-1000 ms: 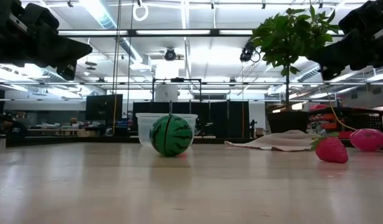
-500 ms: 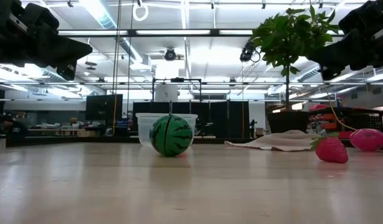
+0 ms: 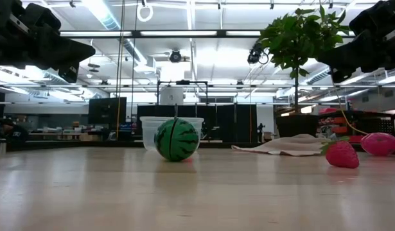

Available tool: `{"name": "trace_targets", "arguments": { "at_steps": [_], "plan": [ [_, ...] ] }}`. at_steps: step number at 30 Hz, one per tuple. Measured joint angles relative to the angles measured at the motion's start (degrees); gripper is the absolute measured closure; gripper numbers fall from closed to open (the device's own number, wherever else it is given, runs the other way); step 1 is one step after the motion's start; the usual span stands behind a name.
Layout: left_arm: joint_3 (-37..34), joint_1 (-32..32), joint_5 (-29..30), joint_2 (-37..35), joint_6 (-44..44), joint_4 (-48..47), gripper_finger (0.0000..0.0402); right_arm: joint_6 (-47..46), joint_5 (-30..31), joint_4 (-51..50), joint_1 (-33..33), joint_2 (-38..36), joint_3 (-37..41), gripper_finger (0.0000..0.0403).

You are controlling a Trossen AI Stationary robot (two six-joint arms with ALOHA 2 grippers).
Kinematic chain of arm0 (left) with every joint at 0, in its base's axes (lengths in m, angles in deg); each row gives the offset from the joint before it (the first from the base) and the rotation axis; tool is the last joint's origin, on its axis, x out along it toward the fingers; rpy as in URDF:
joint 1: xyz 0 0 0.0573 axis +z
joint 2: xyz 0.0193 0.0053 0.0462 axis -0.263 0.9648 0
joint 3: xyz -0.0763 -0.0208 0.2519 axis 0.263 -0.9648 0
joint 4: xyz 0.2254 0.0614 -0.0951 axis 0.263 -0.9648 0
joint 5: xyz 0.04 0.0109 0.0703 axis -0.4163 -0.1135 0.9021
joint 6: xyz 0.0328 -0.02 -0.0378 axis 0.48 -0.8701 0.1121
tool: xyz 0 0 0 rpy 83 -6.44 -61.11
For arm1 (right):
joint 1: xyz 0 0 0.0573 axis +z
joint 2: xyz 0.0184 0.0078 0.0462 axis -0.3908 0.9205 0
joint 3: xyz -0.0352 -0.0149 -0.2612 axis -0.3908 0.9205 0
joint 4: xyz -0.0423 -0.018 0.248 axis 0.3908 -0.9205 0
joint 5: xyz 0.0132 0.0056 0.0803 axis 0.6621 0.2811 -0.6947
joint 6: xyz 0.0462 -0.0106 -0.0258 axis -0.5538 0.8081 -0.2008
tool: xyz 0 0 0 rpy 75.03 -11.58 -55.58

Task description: Pick and placing Produce into tupperware

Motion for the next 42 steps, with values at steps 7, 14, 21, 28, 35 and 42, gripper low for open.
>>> {"name": "trace_targets", "arguments": {
  "at_steps": [7,14,21,28,35,42],
  "plan": [
    [0.0,0.0,0.0,0.0,0.0,0.0,0.0375,0.0,0.0,0.0,0.0,0.0,0.0,0.0376],
    [0.0,0.0,0.0,0.0,0.0,0.0,0.0375,0.0,0.0,0.0,0.0,0.0,0.0,0.0376],
    [0.0,0.0,0.0,0.0,0.0,0.0,0.0366,0.0,0.0,0.0,0.0,0.0,0.0,0.0376],
    [0.0,0.0,0.0,0.0,0.0,0.0,0.0375,0.0,0.0,0.0,0.0,0.0,0.0,0.0376],
    [0.0,0.0,0.0,0.0,0.0,0.0,0.0377,0.0,0.0,0.0,0.0,0.0,0.0,0.0376],
    [0.0,0.0,0.0,0.0,0.1,0.0,0.0377,0.0,0.0,0.0,0.0,0.0,0.0,0.0376]
  ]
}}
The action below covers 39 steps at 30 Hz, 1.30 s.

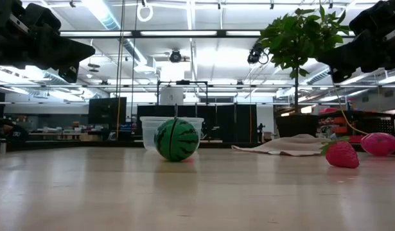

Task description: Pick and placing Produce into tupperware

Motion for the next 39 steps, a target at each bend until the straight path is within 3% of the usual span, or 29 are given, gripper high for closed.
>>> {"name": "trace_targets", "arguments": {
  "at_steps": [20,39],
  "plan": [
    [0.0,0.0,0.0,0.0,0.5,0.0,0.0375,0.0,0.0,0.0,0.0,0.0,0.0,0.0376],
    [0.0,0.0,0.0,0.0,19.8,0.1,0.0382,1.1,1.5,7.9,0.0,0.0,0.0,0.0376]
  ]
}}
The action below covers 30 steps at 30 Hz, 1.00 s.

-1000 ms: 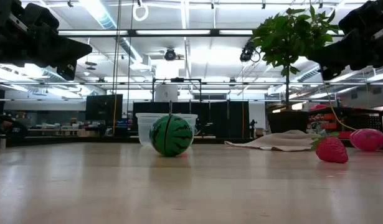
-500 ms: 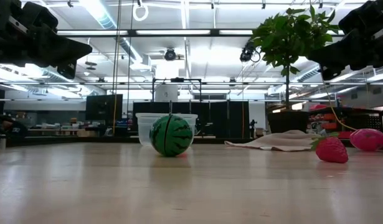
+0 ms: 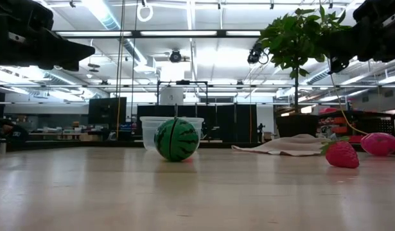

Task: Pick and placing Produce into tupperware
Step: Put the green watermelon into the container

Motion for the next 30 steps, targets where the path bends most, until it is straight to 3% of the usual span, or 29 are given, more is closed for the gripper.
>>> {"name": "trace_targets", "arguments": {
  "at_steps": [4,8,13,16,18,20,24,27,30],
  "plan": [
    [0.0,0.0,0.0,0.0,0.0,0.0,0.0387,-4.6,1.2,0.3,0.0,0.0,0.0,0.0376],
    [0.0,0.0,0.0,0.0,-5.1,0.0,0.0384,-15.8,2.3,0.2,0.0,0.0,0.0,0.0376],
    [0.0,0.0,0.0,0.0,-21.1,0.0,0.0378,-31.4,4.4,0.2,0.0,0.0,0.0,0.0376],
    [0.0,0.0,0.0,0.0,-32.2,0.0,0.0380,-35.7,4.7,0.2,0.0,0.0,0.0,0.0376],
    [0.0,0.0,0.2,0.0,-34.5,0.1,0.0384,-36.2,4.7,0.2,0.0,0.0,0.0,0.0376],
    [0.0,0.0,0.1,0.0,-32.4,0.3,0.0389,-33.7,3.4,0.2,0.0,0.0,0.0,0.0376],
    [0.0,-0.1,-0.5,0.0,-19.4,0.5,0.0392,-22.4,2.3,-0.6,0.0,0.0,0.0,0.0376],
    [0.0,0.3,1.0,0.0,-9.7,0.4,0.0387,-13.4,3.3,-1.2,0.0,0.5,0.0,0.0376],
    [0.0,0.7,3.0,0.0,-5.8,0.4,0.0379,-5.9,5.1,-1.8,0.0,1.4,0.0,0.0376]
  ]
}}
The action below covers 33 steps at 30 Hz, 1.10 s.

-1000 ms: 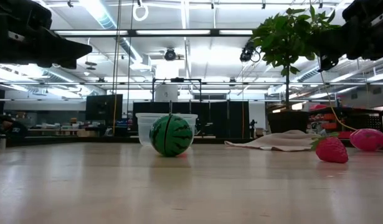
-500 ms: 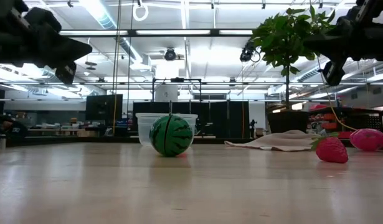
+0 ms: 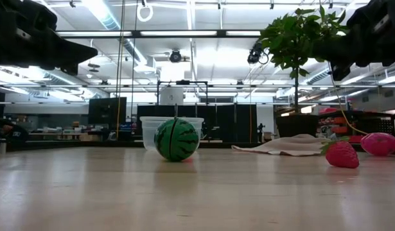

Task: Pick and placing Produce into tupperware
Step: Put the green watermelon into the container

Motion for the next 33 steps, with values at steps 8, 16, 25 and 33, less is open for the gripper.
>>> {"name": "trace_targets", "arguments": {
  "at_steps": [8,16,25,33],
  "plan": [
    [0.0,0.3,1.7,0.0,-5.6,4.6,0.0384,-0.6,1.6,3.1,0.0,2.8,-0.4,0.0376],
    [4.3,0.3,2.3,2.0,-6.7,12.6,0.0395,2.5,1.6,7.4,0.0,8.0,-11.3,0.0376],
    [20.9,-2.5,2.1,21.8,-3.7,12.7,0.0385,2.2,-8.6,-2.2,0.1,24.2,-31.0,0.0376],
    [37.0,-3.6,2.1,40.1,-14.4,12.5,0.0392,-11.1,-9.5,-8.4,0.0,34.5,-44.6,0.0376]
  ]
}}
